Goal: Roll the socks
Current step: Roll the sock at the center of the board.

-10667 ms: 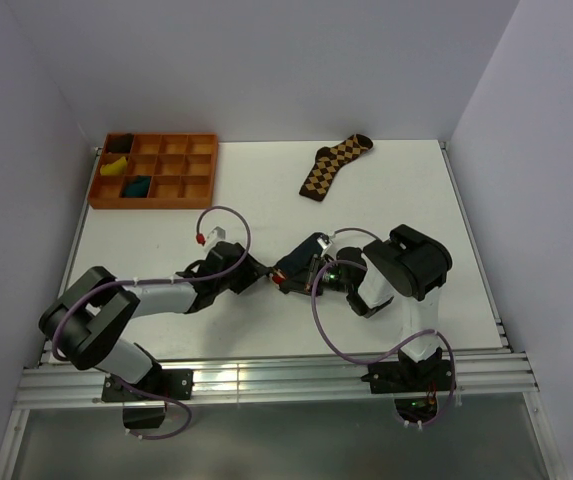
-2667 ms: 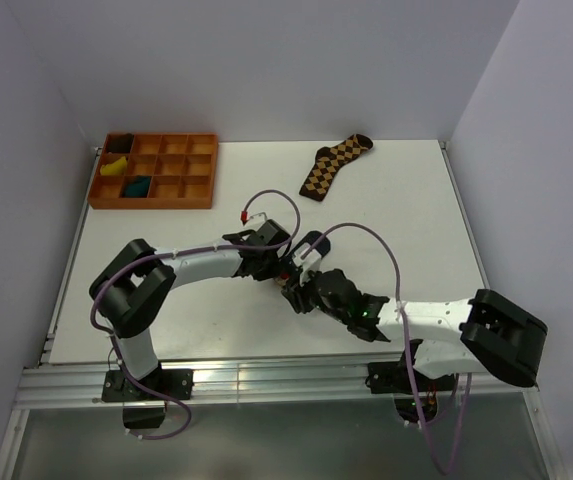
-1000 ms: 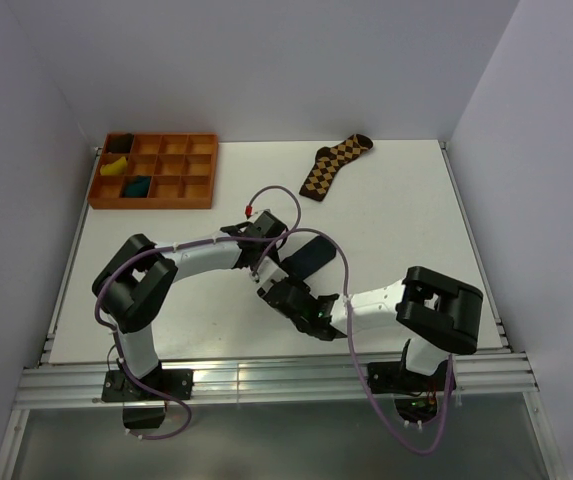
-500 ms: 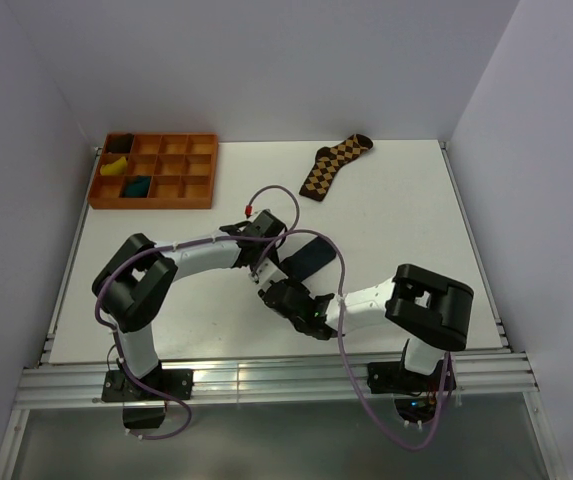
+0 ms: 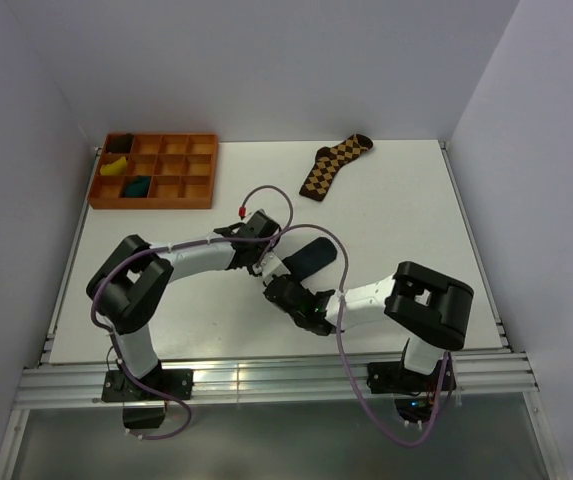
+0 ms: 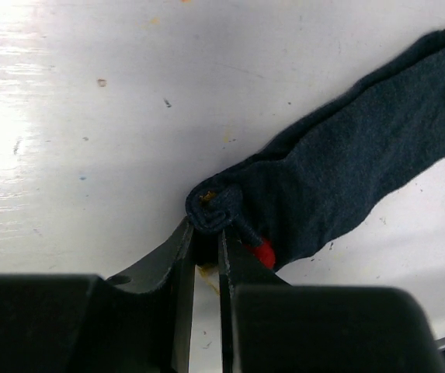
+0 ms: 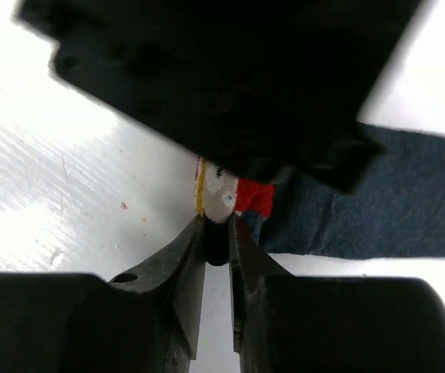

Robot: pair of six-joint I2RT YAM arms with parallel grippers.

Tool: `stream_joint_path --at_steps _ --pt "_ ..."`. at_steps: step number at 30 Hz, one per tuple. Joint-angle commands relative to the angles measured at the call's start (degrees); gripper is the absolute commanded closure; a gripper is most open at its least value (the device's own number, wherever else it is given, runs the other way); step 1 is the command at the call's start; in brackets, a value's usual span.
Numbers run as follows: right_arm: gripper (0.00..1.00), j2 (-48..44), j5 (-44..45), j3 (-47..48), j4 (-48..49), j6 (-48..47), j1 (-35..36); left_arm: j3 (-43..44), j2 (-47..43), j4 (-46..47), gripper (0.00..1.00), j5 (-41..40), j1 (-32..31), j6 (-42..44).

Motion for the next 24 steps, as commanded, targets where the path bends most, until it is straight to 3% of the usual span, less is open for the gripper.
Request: stream_joint_path --at_steps 1,5,12,16,24 --pt "0.96 -0.6 -7.1 -2.2 -1.9 6.0 -3.0 -4.0 -2.6 -0.7 0.92 0.6 0.8 -2.6" --pt "1.00 -2.8 -12.6 -4.2 -1.7 10.4 -6.7 -8.2 -8.0 2.5 0.79 -0.2 2.5 -6.1" --pt "1.00 -2.9 -25.0 -5.1 -0.5 12.2 -11.4 -13.4 -13.6 9.8 0.34 -0.9 3.6 -11.3" --pt "1.00 -3.6 -34.0 -6.0 1.2 13.5 -15.2 -17.3 -17.3 13.2 0.28 -2.2 4.4 -13.7" --pt "1.00 -4.7 -50.9 -10.3 8.7 20.7 -24.8 -25.8 -25.6 22.8 0.29 -3.5 5.3 -16.3"
